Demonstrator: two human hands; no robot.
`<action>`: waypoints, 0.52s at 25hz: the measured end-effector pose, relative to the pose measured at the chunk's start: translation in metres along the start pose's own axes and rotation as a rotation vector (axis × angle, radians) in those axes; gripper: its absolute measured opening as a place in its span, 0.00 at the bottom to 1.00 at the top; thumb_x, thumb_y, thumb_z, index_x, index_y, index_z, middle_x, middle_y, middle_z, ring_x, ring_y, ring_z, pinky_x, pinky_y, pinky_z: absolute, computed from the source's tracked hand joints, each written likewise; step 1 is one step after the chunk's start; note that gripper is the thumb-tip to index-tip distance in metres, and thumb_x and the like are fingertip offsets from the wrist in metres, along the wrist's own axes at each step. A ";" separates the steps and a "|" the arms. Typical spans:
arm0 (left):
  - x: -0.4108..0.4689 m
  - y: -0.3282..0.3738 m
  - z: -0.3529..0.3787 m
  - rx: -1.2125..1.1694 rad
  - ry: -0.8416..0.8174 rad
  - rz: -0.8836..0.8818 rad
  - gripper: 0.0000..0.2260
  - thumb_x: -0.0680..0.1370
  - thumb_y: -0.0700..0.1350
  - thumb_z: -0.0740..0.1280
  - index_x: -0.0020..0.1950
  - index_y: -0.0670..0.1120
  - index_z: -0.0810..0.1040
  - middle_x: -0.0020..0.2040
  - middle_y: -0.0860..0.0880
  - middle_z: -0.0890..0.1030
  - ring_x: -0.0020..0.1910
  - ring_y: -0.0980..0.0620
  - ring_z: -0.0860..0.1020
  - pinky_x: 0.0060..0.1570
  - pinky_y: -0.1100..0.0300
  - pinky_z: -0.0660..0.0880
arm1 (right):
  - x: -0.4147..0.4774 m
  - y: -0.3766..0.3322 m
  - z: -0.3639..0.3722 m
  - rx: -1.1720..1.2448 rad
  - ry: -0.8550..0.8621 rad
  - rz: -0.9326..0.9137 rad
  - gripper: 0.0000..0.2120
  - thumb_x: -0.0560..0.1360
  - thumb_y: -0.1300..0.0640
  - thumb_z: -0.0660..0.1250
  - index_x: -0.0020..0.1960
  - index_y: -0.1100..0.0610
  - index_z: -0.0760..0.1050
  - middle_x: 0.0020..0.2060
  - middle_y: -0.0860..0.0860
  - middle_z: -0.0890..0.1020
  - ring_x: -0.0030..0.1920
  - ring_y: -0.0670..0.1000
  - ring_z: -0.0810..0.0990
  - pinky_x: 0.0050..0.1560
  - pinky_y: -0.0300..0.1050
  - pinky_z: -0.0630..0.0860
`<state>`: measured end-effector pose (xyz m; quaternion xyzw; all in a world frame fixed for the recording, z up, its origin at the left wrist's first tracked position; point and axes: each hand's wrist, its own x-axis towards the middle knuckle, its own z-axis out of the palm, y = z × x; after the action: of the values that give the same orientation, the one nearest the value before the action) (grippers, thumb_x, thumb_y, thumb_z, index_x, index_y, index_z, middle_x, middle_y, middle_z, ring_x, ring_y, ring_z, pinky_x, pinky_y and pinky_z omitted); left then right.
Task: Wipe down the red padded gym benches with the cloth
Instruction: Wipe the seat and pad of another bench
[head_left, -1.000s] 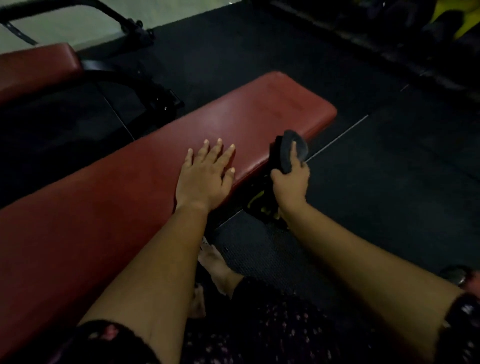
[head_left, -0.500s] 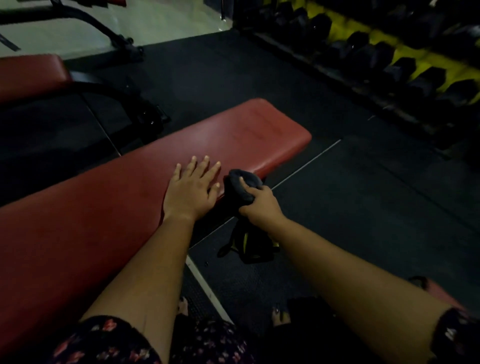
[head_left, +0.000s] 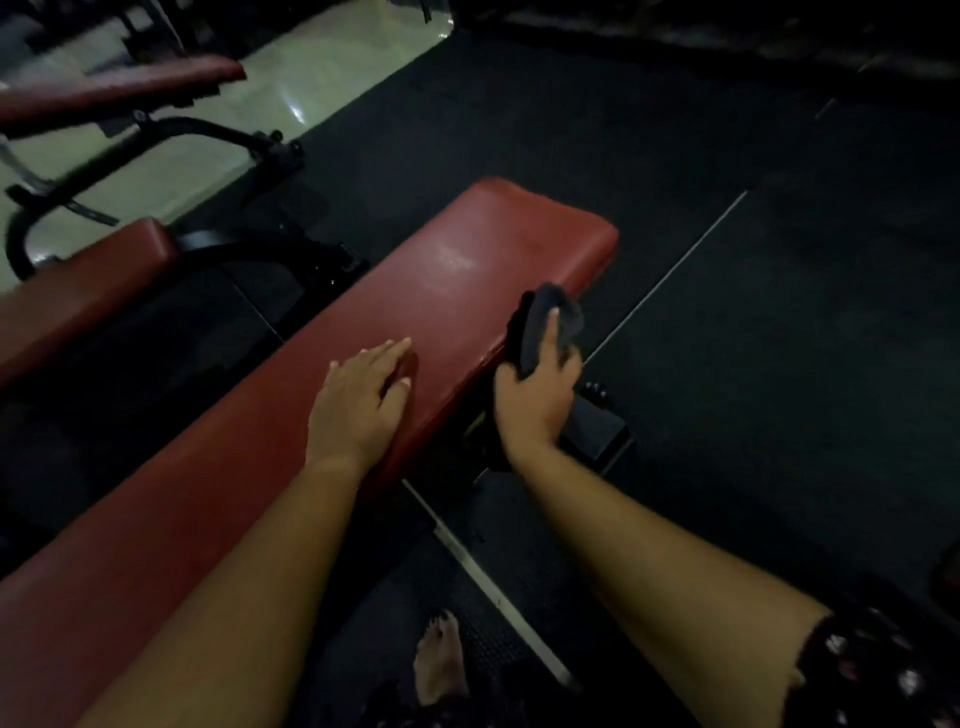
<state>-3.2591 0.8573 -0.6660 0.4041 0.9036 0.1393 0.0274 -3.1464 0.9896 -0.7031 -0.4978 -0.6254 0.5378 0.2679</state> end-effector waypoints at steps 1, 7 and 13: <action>0.016 0.011 -0.001 0.019 -0.004 0.059 0.29 0.76 0.60 0.48 0.77 0.55 0.65 0.77 0.50 0.66 0.77 0.47 0.59 0.75 0.48 0.49 | -0.013 0.007 0.002 -0.054 -0.061 -0.048 0.41 0.75 0.59 0.66 0.77 0.36 0.47 0.77 0.52 0.54 0.67 0.61 0.68 0.64 0.53 0.71; 0.073 0.057 0.037 0.172 -0.001 -0.125 0.25 0.84 0.57 0.50 0.81 0.56 0.52 0.81 0.51 0.51 0.80 0.50 0.47 0.77 0.47 0.44 | 0.025 0.006 -0.011 0.130 0.152 -0.031 0.35 0.75 0.65 0.64 0.74 0.40 0.60 0.75 0.53 0.61 0.66 0.61 0.69 0.68 0.47 0.67; 0.075 0.056 0.047 0.205 0.039 -0.145 0.25 0.82 0.59 0.51 0.80 0.59 0.52 0.81 0.53 0.53 0.80 0.51 0.49 0.77 0.47 0.48 | 0.066 -0.001 -0.022 0.040 0.057 0.073 0.36 0.75 0.57 0.64 0.78 0.40 0.53 0.77 0.52 0.57 0.67 0.63 0.69 0.68 0.57 0.68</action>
<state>-3.2616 0.9592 -0.6906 0.3355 0.9404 0.0518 -0.0217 -3.1517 1.0583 -0.7089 -0.5298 -0.5882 0.5452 0.2758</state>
